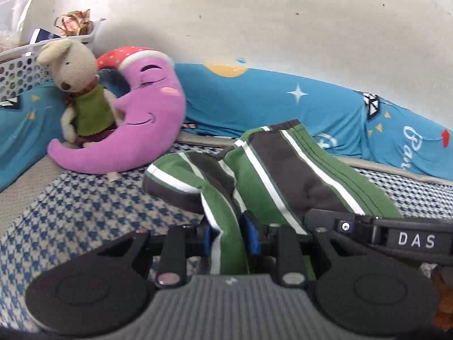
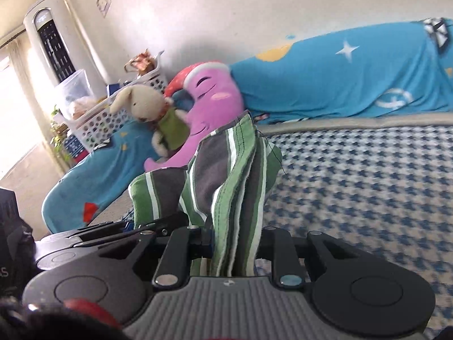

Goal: Fold clothes

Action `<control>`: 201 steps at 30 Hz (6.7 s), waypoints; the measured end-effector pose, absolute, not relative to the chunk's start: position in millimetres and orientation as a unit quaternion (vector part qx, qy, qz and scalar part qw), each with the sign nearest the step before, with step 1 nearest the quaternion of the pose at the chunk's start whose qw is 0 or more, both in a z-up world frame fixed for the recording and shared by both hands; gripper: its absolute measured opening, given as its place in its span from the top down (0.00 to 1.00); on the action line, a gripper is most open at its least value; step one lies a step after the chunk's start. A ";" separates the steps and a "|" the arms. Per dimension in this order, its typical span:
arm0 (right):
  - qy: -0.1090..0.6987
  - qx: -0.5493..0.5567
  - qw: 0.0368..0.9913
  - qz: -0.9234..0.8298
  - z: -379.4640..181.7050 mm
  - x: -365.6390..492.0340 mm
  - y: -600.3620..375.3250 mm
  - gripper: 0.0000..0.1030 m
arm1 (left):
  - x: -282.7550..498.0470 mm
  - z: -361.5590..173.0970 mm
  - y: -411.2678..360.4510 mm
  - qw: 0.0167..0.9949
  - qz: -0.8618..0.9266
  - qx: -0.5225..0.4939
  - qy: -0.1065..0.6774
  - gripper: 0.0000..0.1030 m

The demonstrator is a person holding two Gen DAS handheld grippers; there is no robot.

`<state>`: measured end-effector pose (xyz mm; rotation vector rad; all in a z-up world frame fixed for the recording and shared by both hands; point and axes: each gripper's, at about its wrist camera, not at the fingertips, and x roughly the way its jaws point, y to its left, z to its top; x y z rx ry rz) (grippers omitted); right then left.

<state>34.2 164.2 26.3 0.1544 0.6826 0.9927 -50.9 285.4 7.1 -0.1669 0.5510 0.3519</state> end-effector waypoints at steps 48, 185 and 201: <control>0.304 -0.026 0.843 0.444 -9.0 38.0 205.3 0.82 | -65.7 -53.2 394.0 0.844 0.382 -0.163 0.339 0.07; 0.412 -0.137 0.832 0.345 37.7 -29.4 164.6 0.28 | -89.0 -47.6 252.4 0.796 0.371 -0.185 0.441 0.00; 0.414 -0.125 0.831 0.350 39.3 -24.7 168.2 0.28 | -84.5 -43.5 256.7 0.778 0.373 -0.212 0.460 0.00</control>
